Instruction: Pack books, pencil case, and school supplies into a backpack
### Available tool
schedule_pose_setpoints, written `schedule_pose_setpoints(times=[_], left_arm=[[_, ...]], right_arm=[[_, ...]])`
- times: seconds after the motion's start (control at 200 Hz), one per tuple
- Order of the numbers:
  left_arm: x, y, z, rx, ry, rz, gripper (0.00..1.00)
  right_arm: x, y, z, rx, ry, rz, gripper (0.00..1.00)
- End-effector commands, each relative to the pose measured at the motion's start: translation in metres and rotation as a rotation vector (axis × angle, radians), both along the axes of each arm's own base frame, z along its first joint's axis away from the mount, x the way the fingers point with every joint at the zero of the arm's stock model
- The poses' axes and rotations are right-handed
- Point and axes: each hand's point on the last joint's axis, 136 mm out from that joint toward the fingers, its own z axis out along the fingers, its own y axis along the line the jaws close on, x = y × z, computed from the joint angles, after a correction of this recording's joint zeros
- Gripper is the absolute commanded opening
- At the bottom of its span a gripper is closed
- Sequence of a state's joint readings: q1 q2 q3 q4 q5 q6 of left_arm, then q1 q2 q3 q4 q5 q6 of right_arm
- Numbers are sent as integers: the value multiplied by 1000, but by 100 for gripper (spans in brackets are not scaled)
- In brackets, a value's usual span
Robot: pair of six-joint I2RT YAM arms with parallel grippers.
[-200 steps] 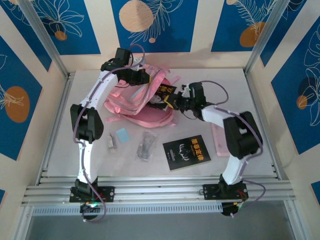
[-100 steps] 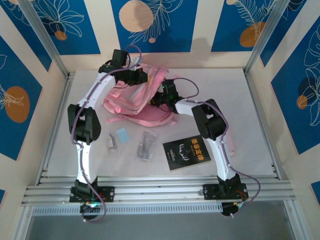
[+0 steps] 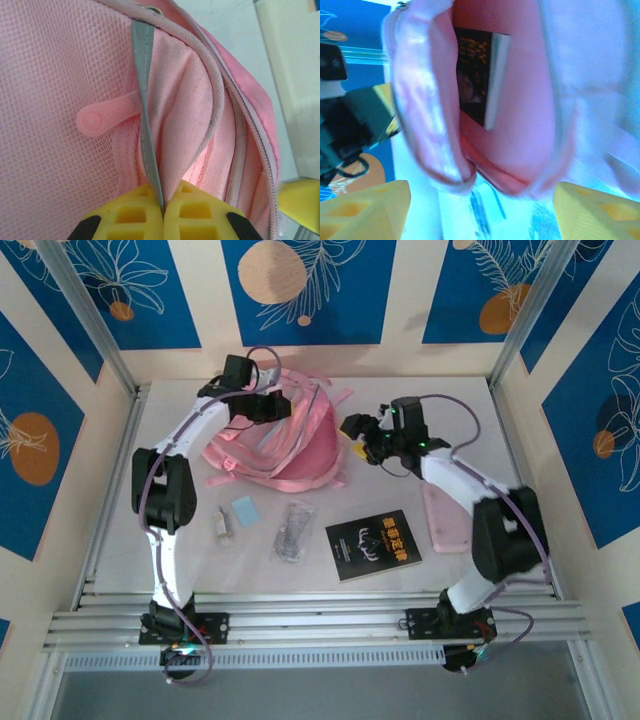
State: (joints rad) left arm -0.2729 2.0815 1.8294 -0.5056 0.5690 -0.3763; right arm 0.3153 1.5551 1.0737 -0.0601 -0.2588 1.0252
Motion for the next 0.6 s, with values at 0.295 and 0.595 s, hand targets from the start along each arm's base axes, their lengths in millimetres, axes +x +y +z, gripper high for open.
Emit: schedule_pose_setpoints(times=[0.295,0.595], left_arm=[[-63,-16,13,61,-72,20,65],[-131,-93,-9,20,-60,-171,66]], right_arm=[[-190,-91,-71,-401,435,-72,77],[-275,-88,-121,-372,719,-116,77]])
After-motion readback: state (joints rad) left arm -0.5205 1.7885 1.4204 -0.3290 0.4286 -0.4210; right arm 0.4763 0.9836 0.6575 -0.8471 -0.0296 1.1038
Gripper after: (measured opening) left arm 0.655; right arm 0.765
